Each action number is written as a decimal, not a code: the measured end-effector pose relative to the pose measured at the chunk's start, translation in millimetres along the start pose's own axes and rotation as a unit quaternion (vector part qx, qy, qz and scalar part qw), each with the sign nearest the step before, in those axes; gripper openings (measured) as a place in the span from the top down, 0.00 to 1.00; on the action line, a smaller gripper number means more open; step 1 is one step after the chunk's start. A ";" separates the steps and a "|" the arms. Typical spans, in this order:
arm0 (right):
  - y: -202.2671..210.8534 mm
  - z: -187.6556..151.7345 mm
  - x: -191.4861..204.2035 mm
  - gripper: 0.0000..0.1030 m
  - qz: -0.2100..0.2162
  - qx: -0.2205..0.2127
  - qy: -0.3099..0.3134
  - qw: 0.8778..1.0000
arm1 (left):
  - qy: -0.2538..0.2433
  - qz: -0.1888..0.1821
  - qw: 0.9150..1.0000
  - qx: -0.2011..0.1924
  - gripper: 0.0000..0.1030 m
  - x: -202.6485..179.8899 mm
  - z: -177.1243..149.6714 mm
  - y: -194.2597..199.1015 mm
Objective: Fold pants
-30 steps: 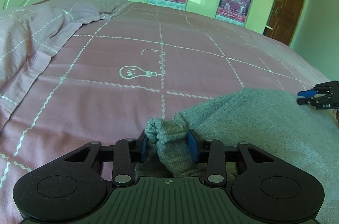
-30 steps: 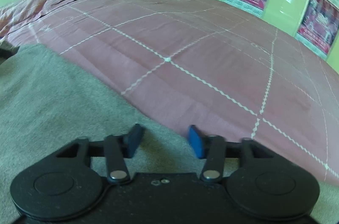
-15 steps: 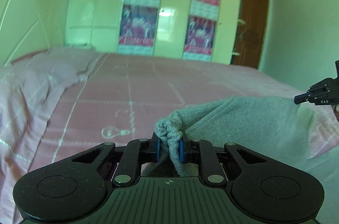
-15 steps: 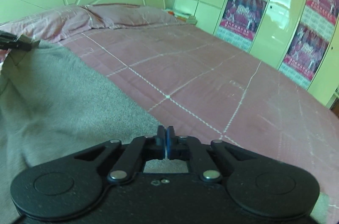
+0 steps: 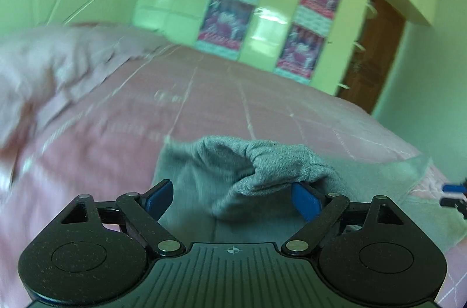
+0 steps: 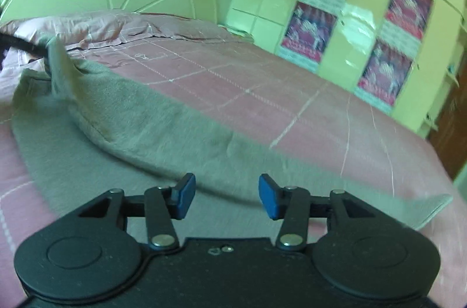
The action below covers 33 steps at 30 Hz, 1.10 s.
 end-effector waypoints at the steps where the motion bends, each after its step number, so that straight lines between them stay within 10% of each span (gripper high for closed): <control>1: 3.9 -2.2 -1.9 0.62 0.002 -0.005 -0.030 1.000 | 0.027 0.016 1.000 0.004 0.16 2.1 -9.6 1.1; 8: 19.4 -21.1 -19.3 0.61 -0.001 -0.026 -0.176 0.984 | 0.161 0.034 0.986 -0.037 0.16 -5.1 -29.4 19.9; 23: -63.9 -45.7 -60.4 0.60 0.018 0.009 -0.383 0.923 | 0.258 0.027 0.965 -0.032 0.29 -14.2 -37.6 -25.0; 27: -89.7 -49.0 -67.1 0.60 0.053 0.019 -0.453 0.890 | 0.283 0.035 0.958 -0.032 0.51 -3.3 -37.8 -40.1; 31: -113.3 -54.3 -86.2 0.64 0.083 0.017 -0.553 0.829 | 0.287 0.028 0.957 -0.040 0.59 1.2 -35.5 -46.0; 33: -123.1 -57.8 -96.8 0.97 0.094 0.020 -0.593 0.800 | 0.283 0.019 0.958 -0.042 0.66 3.6 -32.6 -48.4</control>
Point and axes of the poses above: each gripper's, at about its wrist camera, not at the fingertips, and y roughly against the way its jaws point, x to its left, z to its top, the point moved 9 cm from there along -y, roughly the way its jaws point, and after that the axes turned 3 degrees about x, right-handed, at the moved point
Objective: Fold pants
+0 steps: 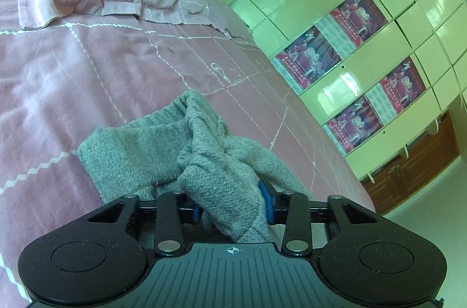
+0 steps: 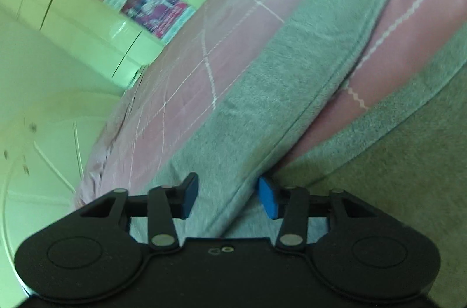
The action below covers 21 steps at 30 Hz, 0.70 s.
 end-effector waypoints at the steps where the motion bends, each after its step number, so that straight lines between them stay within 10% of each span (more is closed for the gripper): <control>1: -1.1 4.0 -2.0 1.00 0.008 0.001 -0.013 1.000 | -0.003 -0.007 1.000 0.003 0.69 -0.1 2.0 -1.1; 11: 128.7 -38.6 77.9 1.00 0.052 -0.068 0.221 0.972 | -0.057 -0.132 0.990 -0.006 0.71 -29.0 70.1 22.5; 16: 94.4 -112.1 -5.0 1.00 -0.039 0.059 0.174 0.982 | -0.087 -0.019 0.992 0.093 0.71 39.2 24.0 -2.8; 21: 103.5 -93.8 -1.2 0.86 -0.023 0.009 0.127 0.992 | -0.071 -0.027 0.994 0.077 0.71 38.6 24.2 3.6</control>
Point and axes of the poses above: each gripper's, at about its wrist camera, not at the fingertips, and y roughly against the way its jaws point, x to its left, z to its top, the point moved 9 cm from there along -y, roughly the way its jaws point, and after that the axes turned 3 degrees about x, right-handed, at the moved point
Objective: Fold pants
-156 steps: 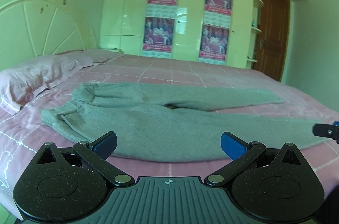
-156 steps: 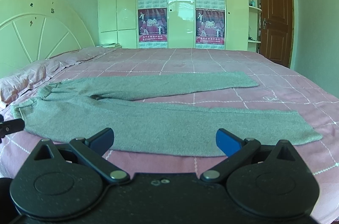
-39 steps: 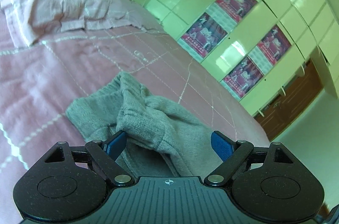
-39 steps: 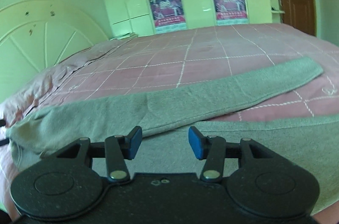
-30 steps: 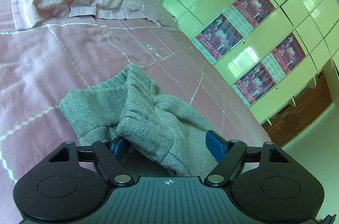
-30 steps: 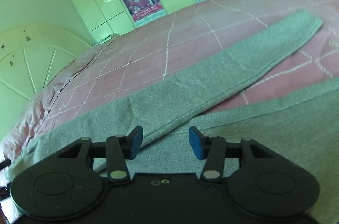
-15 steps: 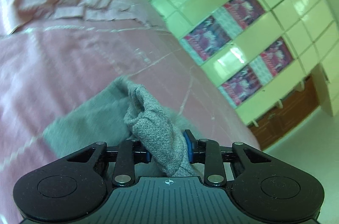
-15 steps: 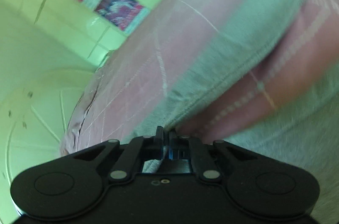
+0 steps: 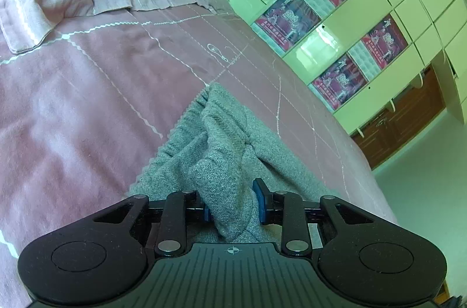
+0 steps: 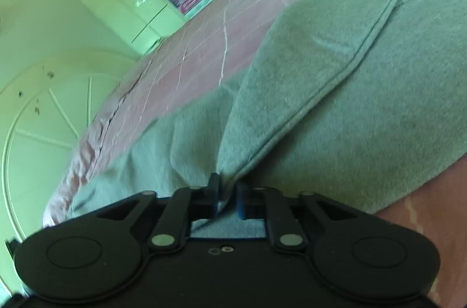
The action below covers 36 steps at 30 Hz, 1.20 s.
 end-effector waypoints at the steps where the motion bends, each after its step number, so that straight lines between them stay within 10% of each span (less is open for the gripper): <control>1: -2.4 3.9 -0.8 0.86 -0.002 0.003 -0.006 1.000 | 0.000 0.001 1.000 0.000 0.71 -0.4 0.8 -1.1; 9: 31.7 9.8 18.7 1.00 0.031 -0.036 0.020 0.999 | -0.034 -0.050 0.998 -0.035 0.71 -21.0 16.8 20.4; 13: 11.9 -16.7 -8.6 1.00 -0.009 0.023 0.021 0.999 | -0.050 0.014 0.999 0.005 0.72 3.2 7.9 5.0; 28: 7.5 -25.4 -10.9 1.00 -0.016 0.011 0.010 1.000 | -0.046 0.011 0.999 -0.006 0.70 3.6 0.0 8.3; 31: 10.8 -24.7 -10.8 0.97 -0.012 0.013 0.017 1.000 | -0.050 0.015 0.999 -0.005 0.59 -2.5 0.9 10.9; 36: 16.6 -23.8 -5.2 0.84 -0.004 0.020 0.024 1.000 | -0.104 0.036 0.994 -0.018 0.12 -30.8 -1.6 24.3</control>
Point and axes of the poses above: each gripper's, at about its wrist camera, not at the fingertips, and y roughly against the way its jaws point, x to its left, z to its top, the point moved 9 cm from there along -y, roughly the way its jaws point, and after that the axes turned 3 degrees about x, right-handed, at the moved point
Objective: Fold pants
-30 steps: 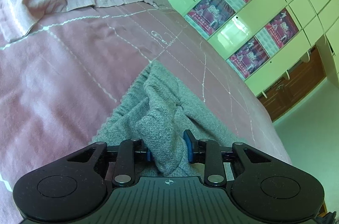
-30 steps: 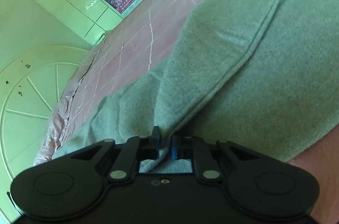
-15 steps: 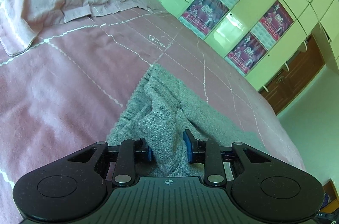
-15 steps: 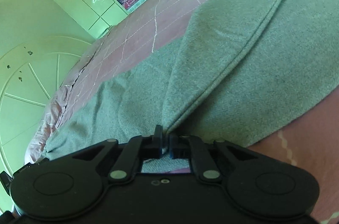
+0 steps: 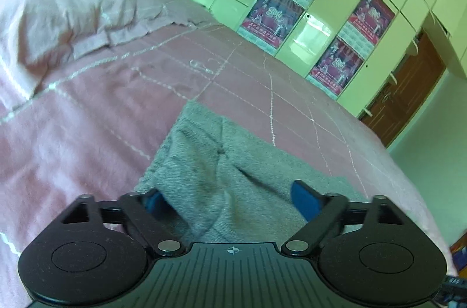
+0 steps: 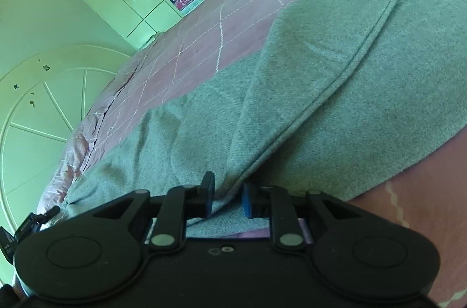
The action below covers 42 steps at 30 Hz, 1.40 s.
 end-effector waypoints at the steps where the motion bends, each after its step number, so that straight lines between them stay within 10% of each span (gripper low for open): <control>1: 3.5 0.5 1.1 0.81 0.002 -0.001 0.000 1.000 | -0.004 0.008 1.000 0.000 0.11 -3.0 0.2 4.0; 6: 36.0 6.1 2.7 0.55 -0.006 -0.029 0.032 0.999 | 0.016 0.039 0.999 -0.018 0.09 -4.9 -4.9 32.6; 14: 83.4 45.3 -37.0 0.58 -0.021 -0.105 0.001 0.994 | -0.030 0.055 0.996 -0.061 0.07 -61.8 -38.8 70.2; 22: 69.3 94.2 -103.7 0.62 -0.033 -0.125 -0.104 0.986 | -0.142 0.062 0.988 -0.019 0.07 -147.1 -81.0 35.2; 42: 29.5 122.2 -148.2 0.75 -0.017 -0.127 -0.151 0.980 | -0.206 0.147 0.966 0.055 0.00 -235.3 -166.2 -6.4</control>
Point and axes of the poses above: each gripper's, at about its wrist camera, not at the fingertips, and y roughly against the way its jaws point, x to its left, z to its top, the point moved 9 cm from there along -y, roughly the way its jaws point, and after that the axes turned 3 degrees about x, right-handed, at the moved point
